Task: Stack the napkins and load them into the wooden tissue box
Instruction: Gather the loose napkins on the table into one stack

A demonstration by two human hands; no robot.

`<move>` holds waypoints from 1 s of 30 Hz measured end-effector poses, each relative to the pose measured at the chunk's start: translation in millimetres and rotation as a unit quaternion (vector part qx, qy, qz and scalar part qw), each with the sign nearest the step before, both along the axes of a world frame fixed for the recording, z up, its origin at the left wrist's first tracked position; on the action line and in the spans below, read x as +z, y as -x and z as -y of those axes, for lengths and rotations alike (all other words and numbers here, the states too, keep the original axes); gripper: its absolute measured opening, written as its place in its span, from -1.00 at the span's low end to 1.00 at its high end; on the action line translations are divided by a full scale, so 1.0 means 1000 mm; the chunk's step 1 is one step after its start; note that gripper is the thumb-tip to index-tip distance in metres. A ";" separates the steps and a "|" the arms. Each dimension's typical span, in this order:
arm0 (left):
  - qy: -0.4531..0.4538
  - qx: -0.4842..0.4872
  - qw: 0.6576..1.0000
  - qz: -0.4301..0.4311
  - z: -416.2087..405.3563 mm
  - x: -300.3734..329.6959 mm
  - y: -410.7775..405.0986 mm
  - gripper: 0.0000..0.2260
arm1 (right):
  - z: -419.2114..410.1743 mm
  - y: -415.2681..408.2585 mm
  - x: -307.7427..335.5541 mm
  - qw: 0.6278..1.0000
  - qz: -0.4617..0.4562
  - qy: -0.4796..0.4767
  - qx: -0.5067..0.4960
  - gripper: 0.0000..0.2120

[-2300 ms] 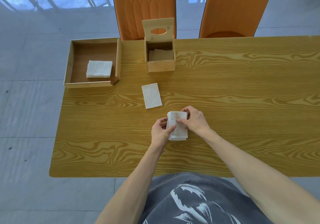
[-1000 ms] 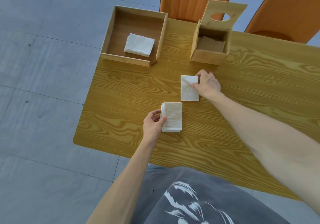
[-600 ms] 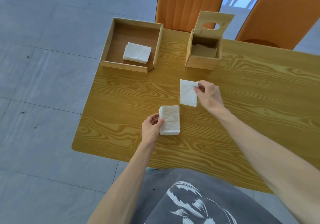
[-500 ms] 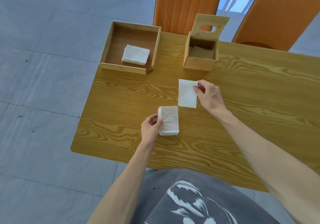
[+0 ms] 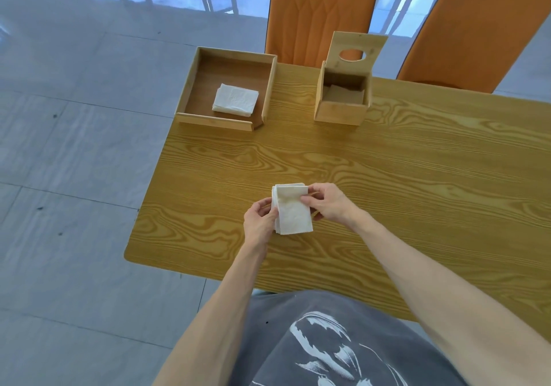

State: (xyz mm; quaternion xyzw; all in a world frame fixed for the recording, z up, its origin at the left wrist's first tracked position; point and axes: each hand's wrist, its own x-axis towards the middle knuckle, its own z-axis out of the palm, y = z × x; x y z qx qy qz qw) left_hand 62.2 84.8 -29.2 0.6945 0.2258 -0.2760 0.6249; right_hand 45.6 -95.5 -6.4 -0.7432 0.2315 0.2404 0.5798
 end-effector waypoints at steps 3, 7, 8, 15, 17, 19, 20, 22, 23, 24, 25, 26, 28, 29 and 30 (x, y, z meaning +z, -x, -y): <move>0.001 0.002 1.000 0.001 0.000 0.000 0.001 -0.68 | -0.004 -0.001 -0.008 0.999 -0.007 0.029 -0.032 -0.80; 0.004 0.008 1.000 0.002 0.001 0.001 0.001 -0.71 | -0.008 -0.004 -0.013 0.995 0.006 0.074 -0.062 -0.80; 0.003 0.008 1.000 0.002 0.002 0.001 0.001 -0.72 | -0.009 -0.004 -0.014 0.994 0.011 0.082 -0.066 -0.81; 0.021 -0.017 1.000 -0.014 0.001 0.005 0.002 -0.61 | -0.016 -0.003 -0.022 0.981 0.047 0.179 -0.061 -0.79; 0.019 -0.031 0.999 -0.012 0.002 0.005 0.001 -0.59 | -0.017 -0.001 -0.023 0.979 0.050 0.185 -0.066 -0.68; 0.025 -0.035 0.999 -0.012 0.004 0.008 -0.001 -0.57 | -0.017 0.002 -0.022 0.978 0.053 0.186 -0.081 -0.59; 0.038 -0.031 0.999 -0.017 0.005 0.009 -0.003 -0.56 | -0.016 0.003 -0.021 0.977 0.058 0.185 -0.093 -0.55; 0.084 -0.017 0.996 -0.041 0.009 0.010 -0.007 -0.49 | -0.013 0.006 -0.017 0.977 0.069 0.155 -0.125 -0.47; 0.112 -0.008 0.992 -0.058 0.011 0.009 -0.009 -0.46 | -0.010 0.008 -0.014 0.981 0.069 0.116 -0.139 -0.45; 0.142 -0.001 0.987 -0.073 0.013 0.010 -0.010 -0.45 | -0.007 0.009 -0.010 0.986 0.062 0.066 -0.140 -0.46; 0.173 0.006 0.981 -0.084 0.015 0.011 -0.012 -0.47 | -0.004 0.010 -0.004 0.991 0.047 0.015 -0.127 -0.50; 0.204 0.011 0.975 -0.089 0.018 0.012 -0.013 -0.50 | 0.000 0.012 0.000 0.994 0.028 -0.027 -0.106 -0.56; 0.252 0.012 0.963 -0.094 0.025 0.014 -0.014 -0.59 | 0.008 0.016 0.008 0.995 0.004 -0.067 -0.073 -0.65; 0.263 0.002 0.960 -0.093 0.028 0.015 -0.015 -0.61 | 0.011 0.017 0.010 0.996 0.008 -0.061 -0.065 -0.68; 0.262 -0.019 0.961 -0.085 0.030 0.017 -0.015 -0.63 | 0.016 0.019 0.013 0.997 0.023 -0.037 -0.060 -0.73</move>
